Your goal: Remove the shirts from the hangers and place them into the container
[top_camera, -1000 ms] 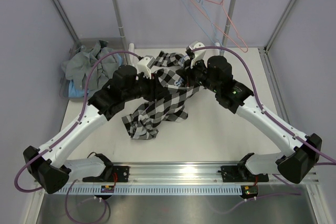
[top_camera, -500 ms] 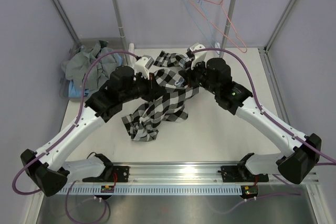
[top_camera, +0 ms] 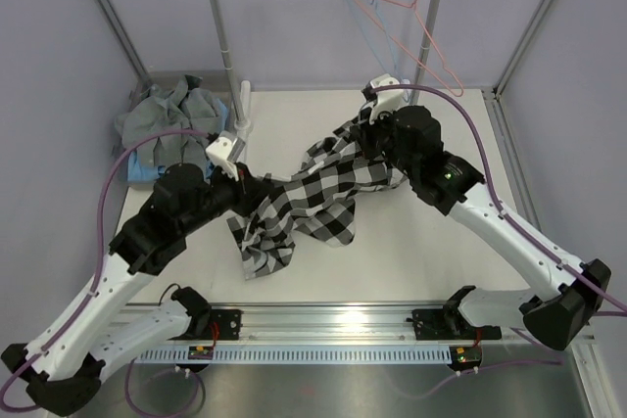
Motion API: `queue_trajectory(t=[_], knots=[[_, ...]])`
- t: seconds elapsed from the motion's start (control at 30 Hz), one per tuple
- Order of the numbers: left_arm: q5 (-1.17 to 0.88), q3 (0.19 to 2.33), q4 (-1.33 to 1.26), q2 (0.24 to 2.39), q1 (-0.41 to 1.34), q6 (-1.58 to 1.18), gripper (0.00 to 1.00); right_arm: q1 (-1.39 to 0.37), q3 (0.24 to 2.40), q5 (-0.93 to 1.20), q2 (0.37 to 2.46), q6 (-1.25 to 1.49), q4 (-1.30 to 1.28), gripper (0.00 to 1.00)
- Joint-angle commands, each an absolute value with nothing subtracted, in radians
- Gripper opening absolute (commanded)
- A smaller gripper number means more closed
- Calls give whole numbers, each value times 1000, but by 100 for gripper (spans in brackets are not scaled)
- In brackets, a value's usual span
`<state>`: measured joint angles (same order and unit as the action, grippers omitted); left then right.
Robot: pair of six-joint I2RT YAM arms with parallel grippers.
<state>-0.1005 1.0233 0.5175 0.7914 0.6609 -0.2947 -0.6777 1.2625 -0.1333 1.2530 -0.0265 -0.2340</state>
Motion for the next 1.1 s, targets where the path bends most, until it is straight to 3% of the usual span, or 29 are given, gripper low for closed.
queue_trajectory(t=[0.0, 0.3, 0.57, 0.63, 0.67, 0.77, 0.87, 1.07], knots=[[-29, 959, 561, 723, 661, -270, 0, -657, 1345, -239, 1184, -20, -271, 0], [-92, 842, 571, 658, 661, -321, 0, -655, 1411, -264, 1134, 43, -347, 0], [-151, 807, 543, 684, 663, -359, 3, -655, 1387, -141, 1085, 66, -301, 0], [-192, 824, 535, 701, 663, -359, 21, -655, 1375, -135, 1083, 63, -292, 0], [-211, 836, 535, 707, 663, -350, 48, -657, 1367, -132, 1081, 58, -288, 0], [-210, 882, 538, 695, 663, -318, 80, -657, 1336, -121, 1080, 43, -279, 0], [-221, 939, 563, 663, 661, -273, 90, -657, 1273, -120, 1072, 28, -255, 0], [-287, 991, 611, 652, 661, -212, 90, -655, 1207, -92, 1066, 15, -219, 0]])
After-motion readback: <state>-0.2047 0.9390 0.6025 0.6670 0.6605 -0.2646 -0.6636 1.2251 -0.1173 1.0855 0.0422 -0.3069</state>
